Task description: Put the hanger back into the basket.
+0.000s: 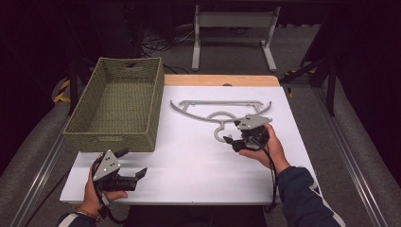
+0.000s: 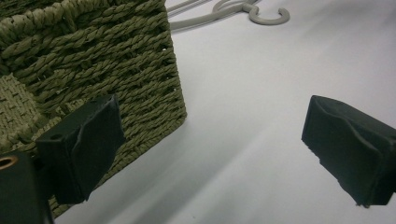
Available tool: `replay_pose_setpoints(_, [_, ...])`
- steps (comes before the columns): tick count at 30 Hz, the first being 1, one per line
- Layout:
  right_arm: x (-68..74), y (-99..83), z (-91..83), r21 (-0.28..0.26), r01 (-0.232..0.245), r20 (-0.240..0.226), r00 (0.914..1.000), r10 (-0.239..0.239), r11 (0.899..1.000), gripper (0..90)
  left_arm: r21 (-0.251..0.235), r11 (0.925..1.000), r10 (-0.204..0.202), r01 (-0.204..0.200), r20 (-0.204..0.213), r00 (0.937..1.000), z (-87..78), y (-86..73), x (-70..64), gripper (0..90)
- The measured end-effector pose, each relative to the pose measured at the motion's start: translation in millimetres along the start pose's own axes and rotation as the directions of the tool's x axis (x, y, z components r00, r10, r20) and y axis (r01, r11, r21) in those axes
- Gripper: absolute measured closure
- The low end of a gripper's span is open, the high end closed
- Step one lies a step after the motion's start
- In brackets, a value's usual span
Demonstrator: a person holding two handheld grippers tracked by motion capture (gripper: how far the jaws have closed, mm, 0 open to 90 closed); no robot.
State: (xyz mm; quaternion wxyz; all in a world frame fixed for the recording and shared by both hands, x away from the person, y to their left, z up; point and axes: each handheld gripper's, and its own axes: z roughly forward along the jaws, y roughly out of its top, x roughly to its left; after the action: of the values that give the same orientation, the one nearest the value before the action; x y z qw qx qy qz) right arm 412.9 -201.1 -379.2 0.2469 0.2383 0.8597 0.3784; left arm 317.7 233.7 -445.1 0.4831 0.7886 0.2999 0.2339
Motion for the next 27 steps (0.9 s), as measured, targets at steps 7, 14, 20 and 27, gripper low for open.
replay_pose_setpoints(7, [-28.5, 20.6, 26.9, 0.09, 0.011, -0.001, 0.9999, -0.011, 0.996, 37.6, -0.001, 1.0, -0.005, 0.005, 0.01, 0.9999, -0.7, -0.4, 0.2, 6.4])
replay_pose_setpoints(14, [-73.8, 12.0, 45.0, 0.251, -0.01, 0.011, 0.9999, 0.008, 0.968, 39.0, 0.0, 1.0, -0.001, 0.001, 0.024, 0.9997, 1.2, -0.6, 0.3, 6.3])
replay_pose_setpoints(20, [-95.8, 3.6, 69.1, 0.393, 0.008, 0.001, 1.0, -0.009, 0.92, 40.0, 0.011, 0.9999, -0.001, 0.001, 0.033, 0.9995, 2.6, -1.1, 0.2, 6.4])
replay_pose_setpoints(27, [-111.8, -2.9, 95.4, 0.474, -0.002, -0.021, 0.9997, 0.013, 0.881, 40.1, 0.017, 0.9998, -0.005, 0.004, 0.04, 0.9992, 3.2, -2.0, 0.7, 6.7])
